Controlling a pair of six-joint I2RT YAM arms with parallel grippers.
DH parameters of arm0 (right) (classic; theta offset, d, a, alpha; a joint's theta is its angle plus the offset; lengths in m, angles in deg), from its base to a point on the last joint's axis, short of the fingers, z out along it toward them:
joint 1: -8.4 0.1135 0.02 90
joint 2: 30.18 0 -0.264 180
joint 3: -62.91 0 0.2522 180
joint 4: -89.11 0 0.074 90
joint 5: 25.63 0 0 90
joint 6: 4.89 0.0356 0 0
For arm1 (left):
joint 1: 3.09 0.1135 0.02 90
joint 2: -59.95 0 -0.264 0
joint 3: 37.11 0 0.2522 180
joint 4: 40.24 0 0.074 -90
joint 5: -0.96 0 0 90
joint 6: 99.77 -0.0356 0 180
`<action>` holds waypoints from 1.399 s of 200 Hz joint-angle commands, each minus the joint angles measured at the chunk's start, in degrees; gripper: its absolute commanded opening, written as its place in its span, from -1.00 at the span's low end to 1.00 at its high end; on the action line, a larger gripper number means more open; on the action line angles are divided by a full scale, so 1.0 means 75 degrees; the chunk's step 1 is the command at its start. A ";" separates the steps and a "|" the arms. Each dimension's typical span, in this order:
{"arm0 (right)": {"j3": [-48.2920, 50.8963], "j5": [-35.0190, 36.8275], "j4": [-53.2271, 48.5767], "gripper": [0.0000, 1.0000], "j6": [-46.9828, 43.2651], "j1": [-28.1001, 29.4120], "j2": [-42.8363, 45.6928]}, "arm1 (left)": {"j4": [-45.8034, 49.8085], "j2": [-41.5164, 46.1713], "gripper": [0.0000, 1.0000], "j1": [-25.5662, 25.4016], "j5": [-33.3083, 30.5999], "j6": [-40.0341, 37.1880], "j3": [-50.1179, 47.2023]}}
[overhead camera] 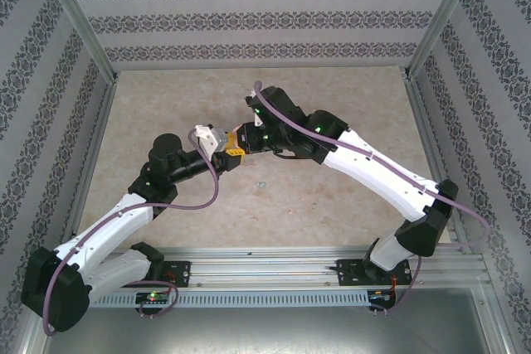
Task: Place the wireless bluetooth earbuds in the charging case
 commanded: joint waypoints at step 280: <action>0.0405 -0.0683 0.0307 -0.21 0.0428 -0.0331 0.1141 | -0.0660 -0.0071 -0.82 -0.0041 -0.0223 0.0601 -0.0155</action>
